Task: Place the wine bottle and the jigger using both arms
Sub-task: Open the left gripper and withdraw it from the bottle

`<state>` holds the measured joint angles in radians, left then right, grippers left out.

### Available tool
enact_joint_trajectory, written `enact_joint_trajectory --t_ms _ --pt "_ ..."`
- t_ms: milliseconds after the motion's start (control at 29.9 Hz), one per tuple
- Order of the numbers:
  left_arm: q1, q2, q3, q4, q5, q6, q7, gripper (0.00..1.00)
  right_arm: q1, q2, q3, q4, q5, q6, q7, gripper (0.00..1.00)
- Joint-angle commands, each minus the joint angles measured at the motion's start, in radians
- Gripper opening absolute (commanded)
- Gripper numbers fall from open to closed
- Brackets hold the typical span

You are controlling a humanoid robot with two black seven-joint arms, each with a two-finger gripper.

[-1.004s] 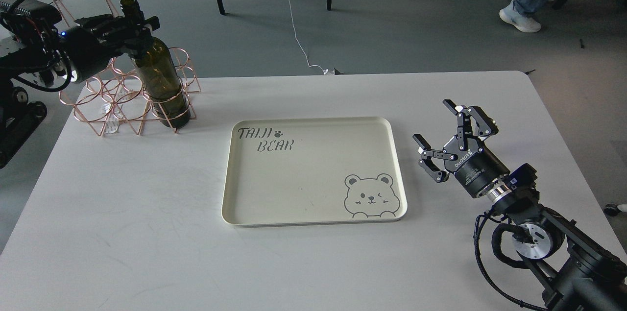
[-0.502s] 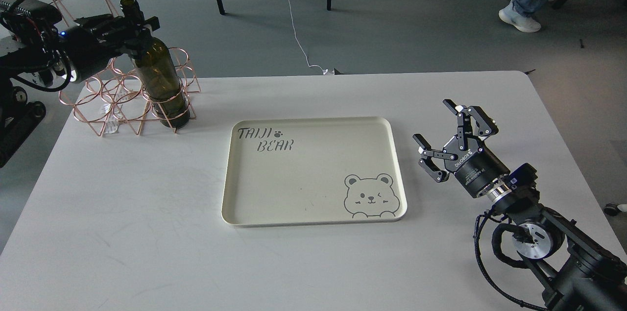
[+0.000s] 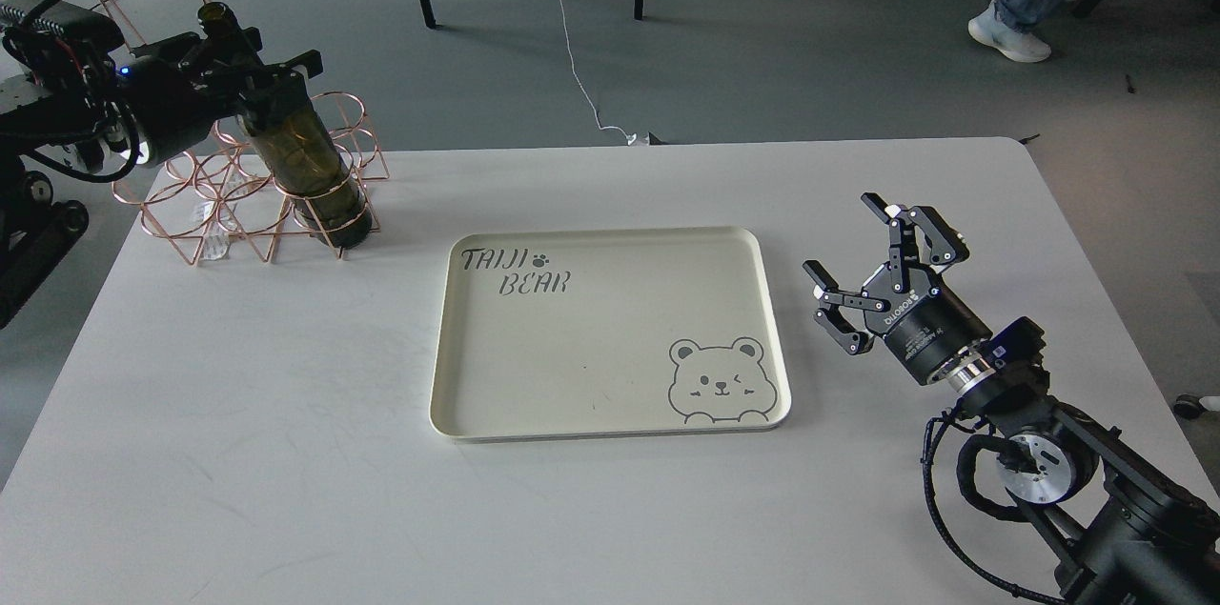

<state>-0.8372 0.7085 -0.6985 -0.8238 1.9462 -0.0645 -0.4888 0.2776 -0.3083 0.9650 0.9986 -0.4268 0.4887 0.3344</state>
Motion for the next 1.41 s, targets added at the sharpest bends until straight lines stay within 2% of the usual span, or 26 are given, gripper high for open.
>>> enact_joint_trajectory --t_ms 0,201,468,636,770,1004,1104,1171,1372 --pt "0.0 0.002 -0.001 0.0 -0.004 0.0 0.0 1.0 0.0 0.0 0.0 0.0 -0.001 0.0 0.0 0.98" --pt "-0.037 0.032 -0.006 -0.006 -0.007 0.002 0.0 1.0 0.0 0.0 0.001 0.0 -0.001 0.0 0.0 0.99" --pt "-0.204 0.178 -0.004 -0.089 -0.076 -0.03 0.0 1.0 0.0 0.002 0.011 0.002 -0.001 0.0 0.0 0.99" --pt "-0.31 0.241 -0.006 -0.161 -0.278 -0.126 0.0 1.0 0.006 0.026 0.037 0.003 0.0 0.0 0.0 0.99" --pt "-0.316 0.247 -0.003 -0.248 -0.582 -0.143 0.0 1.0 0.009 0.058 0.077 0.003 0.0 0.0 0.002 0.98" --pt "-0.266 0.209 -0.001 -0.392 -1.18 -0.153 0.0 1.0 0.011 0.071 0.087 0.002 0.0 0.0 0.003 0.98" --pt "-0.203 0.18 -0.001 -0.466 -1.233 -0.164 0.0 1.0 0.011 0.071 0.109 0.002 0.0 0.0 0.003 0.98" --pt "-0.117 0.158 -0.002 -0.5 -1.231 -0.163 0.0 1.0 0.011 0.071 0.119 0.002 0.0 0.0 0.003 0.98" --pt "0.091 0.033 -0.062 -0.515 -1.238 -0.164 0.0 1.0 0.018 0.071 0.123 0.005 0.0 0.0 -0.009 0.99"
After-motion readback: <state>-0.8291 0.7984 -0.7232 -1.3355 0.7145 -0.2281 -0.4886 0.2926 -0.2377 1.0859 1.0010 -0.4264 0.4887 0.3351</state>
